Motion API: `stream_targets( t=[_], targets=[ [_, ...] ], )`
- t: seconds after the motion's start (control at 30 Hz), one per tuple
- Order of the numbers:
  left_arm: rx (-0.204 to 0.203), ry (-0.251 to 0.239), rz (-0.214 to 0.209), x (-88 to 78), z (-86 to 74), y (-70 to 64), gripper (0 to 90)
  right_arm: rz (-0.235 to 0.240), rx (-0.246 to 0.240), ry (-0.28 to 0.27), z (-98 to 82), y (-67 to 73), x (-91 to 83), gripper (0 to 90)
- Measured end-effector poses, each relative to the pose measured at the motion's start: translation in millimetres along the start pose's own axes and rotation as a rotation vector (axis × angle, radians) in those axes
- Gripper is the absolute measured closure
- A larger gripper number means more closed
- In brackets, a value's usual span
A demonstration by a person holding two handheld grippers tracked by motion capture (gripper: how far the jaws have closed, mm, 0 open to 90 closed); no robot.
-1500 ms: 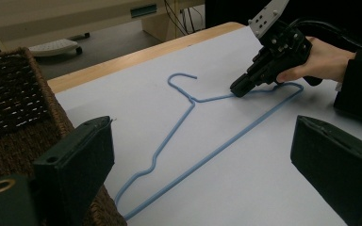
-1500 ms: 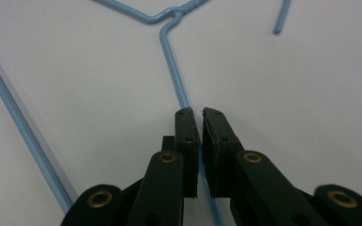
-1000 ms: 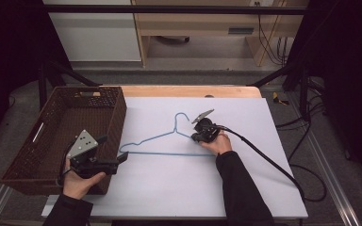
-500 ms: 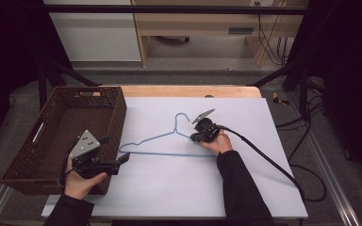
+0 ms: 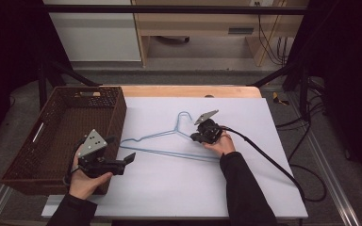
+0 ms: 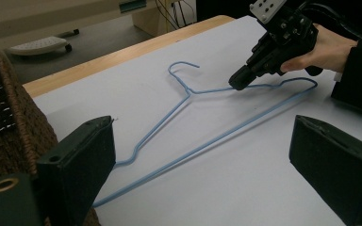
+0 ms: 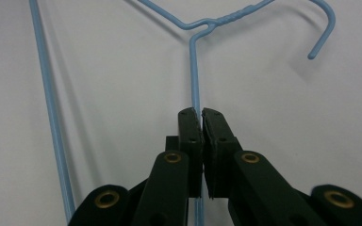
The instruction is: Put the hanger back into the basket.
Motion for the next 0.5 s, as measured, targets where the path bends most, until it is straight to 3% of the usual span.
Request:
stream_targets(
  t=[0.23,0.4,0.5],
  targets=[
    [-0.013,0.004,-0.011,11.0,10.2,-8.8,7.7,-0.003,-0.021,-0.052,8.6,4.8,-14.8,87.9],
    [-0.026,-0.001,-0.013,19.5,17.8,-12.2,8.3,-0.012,-0.035,-0.059,10.5,7.1,-20.4,87.9],
    [-0.039,0.011,-0.021,31.6,23.5,-16.2,8.5,-0.019,-0.047,-0.074,12.7,10.1,-26.7,88.0]
  ],
)
Point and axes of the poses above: each handheld gripper's, and its own axes: x roughly forward along the jaws, z roughly out of its top, y roughly to its left, the point moved 9 cm from there along x, roughly forward along the jaws, and after that the axes turned 6 degrees about -x, right-handed, at the moved point
